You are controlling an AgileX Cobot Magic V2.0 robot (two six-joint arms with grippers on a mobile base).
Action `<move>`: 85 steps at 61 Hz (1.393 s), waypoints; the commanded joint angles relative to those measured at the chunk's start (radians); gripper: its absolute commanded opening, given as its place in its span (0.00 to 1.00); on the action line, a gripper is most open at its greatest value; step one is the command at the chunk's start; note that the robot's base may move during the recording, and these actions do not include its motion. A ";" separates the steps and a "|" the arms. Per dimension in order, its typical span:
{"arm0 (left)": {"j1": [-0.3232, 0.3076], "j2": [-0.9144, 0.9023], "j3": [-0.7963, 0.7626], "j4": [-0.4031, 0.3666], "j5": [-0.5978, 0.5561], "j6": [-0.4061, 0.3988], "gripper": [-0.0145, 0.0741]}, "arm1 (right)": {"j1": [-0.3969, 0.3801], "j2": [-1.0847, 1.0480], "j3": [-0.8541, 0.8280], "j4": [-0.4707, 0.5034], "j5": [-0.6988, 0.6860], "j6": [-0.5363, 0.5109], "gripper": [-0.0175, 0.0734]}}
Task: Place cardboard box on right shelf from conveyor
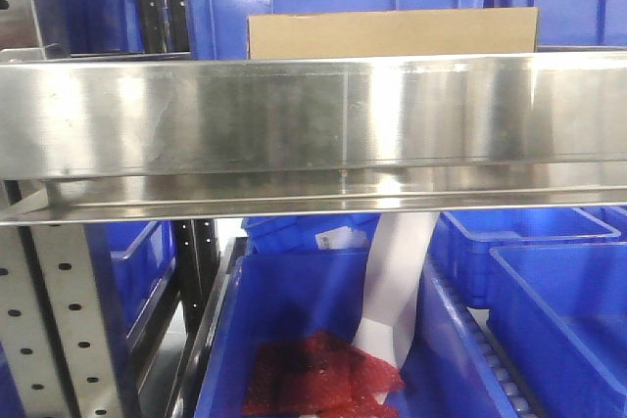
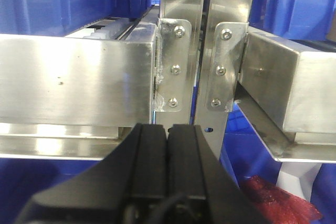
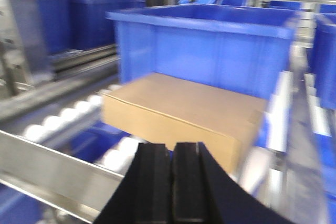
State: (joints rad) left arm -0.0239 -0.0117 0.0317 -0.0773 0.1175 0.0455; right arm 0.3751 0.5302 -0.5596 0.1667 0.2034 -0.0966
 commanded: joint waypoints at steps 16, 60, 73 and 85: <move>0.002 -0.015 0.009 -0.006 -0.087 0.000 0.03 | -0.271 -0.286 0.237 -0.017 -0.120 0.009 0.27; 0.002 -0.015 0.009 -0.006 -0.087 0.000 0.03 | -0.372 -0.559 0.585 -0.062 -0.248 0.036 0.27; 0.002 -0.015 0.009 -0.006 -0.087 0.000 0.03 | -0.372 -0.559 0.585 -0.062 -0.220 0.036 0.27; 0.002 -0.015 0.009 -0.006 -0.087 0.000 0.03 | -0.372 -0.559 0.585 -0.062 -0.220 0.036 0.27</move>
State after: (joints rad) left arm -0.0239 -0.0117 0.0317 -0.0773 0.1175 0.0455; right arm 0.0080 -0.0089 0.0295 0.1148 0.0622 -0.0600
